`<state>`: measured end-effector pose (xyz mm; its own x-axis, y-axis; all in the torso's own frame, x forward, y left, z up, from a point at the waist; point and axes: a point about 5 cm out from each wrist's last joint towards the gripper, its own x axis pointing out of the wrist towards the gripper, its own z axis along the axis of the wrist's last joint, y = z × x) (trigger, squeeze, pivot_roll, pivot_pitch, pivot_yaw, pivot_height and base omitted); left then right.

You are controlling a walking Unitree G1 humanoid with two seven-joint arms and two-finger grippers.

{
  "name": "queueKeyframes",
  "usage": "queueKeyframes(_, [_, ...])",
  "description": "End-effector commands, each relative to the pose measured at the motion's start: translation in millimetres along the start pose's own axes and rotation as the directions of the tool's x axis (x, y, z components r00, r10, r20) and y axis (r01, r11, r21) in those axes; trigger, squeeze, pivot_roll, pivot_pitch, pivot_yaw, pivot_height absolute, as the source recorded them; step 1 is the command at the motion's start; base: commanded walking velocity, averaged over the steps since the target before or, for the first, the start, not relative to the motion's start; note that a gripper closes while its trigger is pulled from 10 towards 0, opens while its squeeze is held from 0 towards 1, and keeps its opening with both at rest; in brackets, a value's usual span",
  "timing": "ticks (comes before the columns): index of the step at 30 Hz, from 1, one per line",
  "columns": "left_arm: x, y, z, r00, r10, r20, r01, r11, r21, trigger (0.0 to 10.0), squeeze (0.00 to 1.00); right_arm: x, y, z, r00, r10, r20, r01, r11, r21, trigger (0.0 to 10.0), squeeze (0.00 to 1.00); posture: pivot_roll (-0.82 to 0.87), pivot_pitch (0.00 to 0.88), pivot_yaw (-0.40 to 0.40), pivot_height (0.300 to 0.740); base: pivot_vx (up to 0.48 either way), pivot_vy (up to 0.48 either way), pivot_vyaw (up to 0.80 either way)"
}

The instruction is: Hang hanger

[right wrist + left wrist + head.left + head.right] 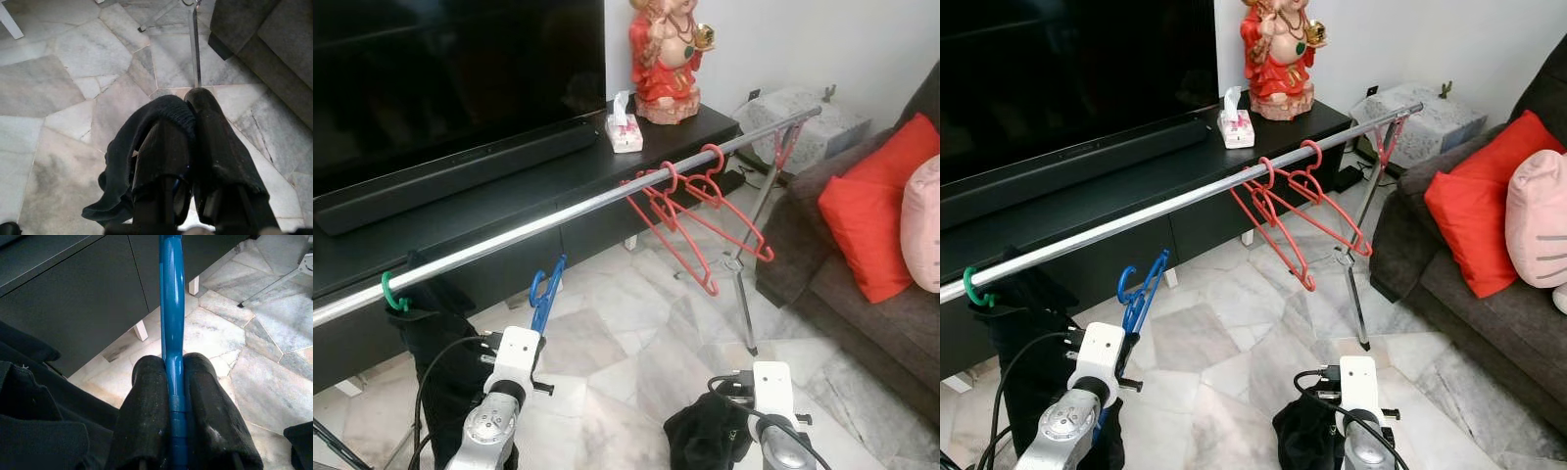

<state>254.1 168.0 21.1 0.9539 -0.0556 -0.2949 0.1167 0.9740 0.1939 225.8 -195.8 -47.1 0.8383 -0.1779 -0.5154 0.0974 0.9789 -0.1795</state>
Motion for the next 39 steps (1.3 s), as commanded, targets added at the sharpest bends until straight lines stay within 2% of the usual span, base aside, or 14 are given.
queueKeyframes(1, [-0.3,-0.3,2,1.0,0.005,0.007,-0.005,1.0,-0.001,10.0,0.0,1.7,-2.7,4,1.0,-0.005,0.015,0.005,1.0,-0.007,10.0,0.0,-0.1,0.0,-0.024,0.74,0.0,0.0,0.0])
queueKeyframes(15, [-0.3,-2.5,4,1.0,0.002,0.006,-0.002,1.0,-0.007,10.0,0.0,-0.4,-6.9,-7,0.999,-0.005,-0.049,0.004,1.0,-0.019,10.0,0.0,-0.11,0.0,-0.03,0.74,0.0,0.0,0.0])
queueKeyframes(26, [1.2,0.1,7,1.0,0.006,0.005,-0.006,1.0,-0.004,10.0,0.0,0.7,-5.9,-7,0.998,0.009,-0.068,-0.012,0.999,-0.039,10.0,0.0,-0.1,0.0,-0.027,0.74,0.0,0.0,0.0])
queueKeyframes(34, [1.8,0.6,8,1.0,0.004,-0.002,-0.004,1.0,0.0,10.0,0.0,1.4,-3.9,-6,0.998,0.007,-0.07,-0.01,0.999,-0.04,10.0,0.0,-0.1,0.0,-0.026,0.74,-0.264,0.0,0.22])
queueKeyframes(39, [4.1,-2.5,9,1.0,0.002,0.001,-0.002,1.0,-0.007,10.0,0.0,1.9,-8.5,-6,0.997,-0.007,-0.074,0.004,0.999,-0.034,10.0,0.0,-0.09,0.0,-0.026,0.74,-0.281,0.0,0.0])
